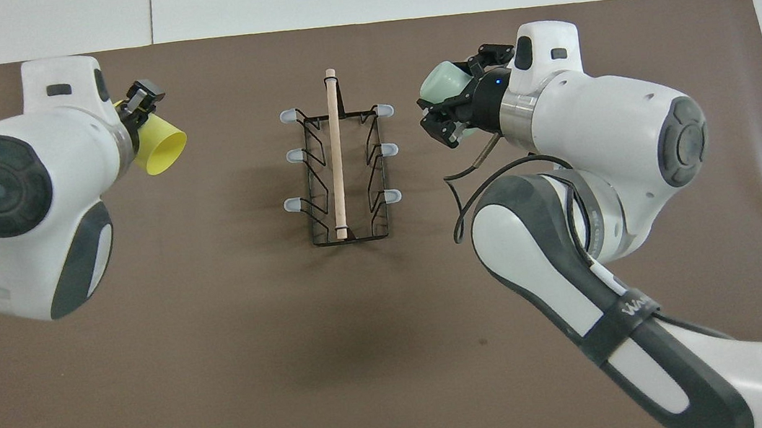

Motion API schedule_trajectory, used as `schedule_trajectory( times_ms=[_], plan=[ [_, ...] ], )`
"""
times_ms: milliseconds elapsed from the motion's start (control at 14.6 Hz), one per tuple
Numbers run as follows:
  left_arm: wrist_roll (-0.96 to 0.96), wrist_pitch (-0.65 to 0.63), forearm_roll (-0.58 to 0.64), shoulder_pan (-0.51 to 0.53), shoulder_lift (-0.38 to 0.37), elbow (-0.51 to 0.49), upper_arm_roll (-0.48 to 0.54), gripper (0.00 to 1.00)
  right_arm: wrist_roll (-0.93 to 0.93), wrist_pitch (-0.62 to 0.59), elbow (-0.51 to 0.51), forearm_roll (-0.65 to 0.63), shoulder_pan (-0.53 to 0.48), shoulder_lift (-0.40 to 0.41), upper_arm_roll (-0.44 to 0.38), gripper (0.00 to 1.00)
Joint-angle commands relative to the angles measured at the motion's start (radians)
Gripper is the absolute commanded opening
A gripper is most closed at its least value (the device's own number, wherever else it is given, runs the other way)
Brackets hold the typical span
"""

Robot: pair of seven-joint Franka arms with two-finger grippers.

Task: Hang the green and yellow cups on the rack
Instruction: 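Carry the yellow cup and green cup toward the rack with both grippers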

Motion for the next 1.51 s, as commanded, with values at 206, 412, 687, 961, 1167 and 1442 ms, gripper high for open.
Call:
schedule_trajectory(
  times_ms=[206,412,687,961,1167,1442],
  plan=[
    [-0.263,0.070,0.312,-0.001,-0.109,-0.200,-0.124,0.00,-0.235,0.183,-0.103,0.509,0.098,-0.115,0.007,0.00],
    [-0.447,0.078,0.502,-0.001,-0.128,-0.238,-0.174,0.00,-0.600,0.176,-0.100,0.887,0.107,-0.133,0.009,0.00],
    [-0.593,0.087,0.656,-0.001,-0.128,-0.246,-0.208,0.00,-1.049,0.110,-0.118,1.339,0.097,-0.173,0.007,0.00],
    [-0.649,0.087,0.720,-0.001,-0.112,-0.254,-0.236,0.00,-1.180,-0.030,-0.128,1.447,0.060,-0.179,0.007,0.00],
    [-0.650,0.093,0.720,-0.002,-0.112,-0.275,-0.259,0.00,-1.266,-0.074,-0.149,1.560,0.055,-0.193,0.006,0.00],
    [-0.649,0.171,0.720,-0.001,-0.117,-0.313,-0.271,0.00,-1.459,-0.208,-0.229,1.703,0.014,-0.191,0.006,0.00]
  ],
)
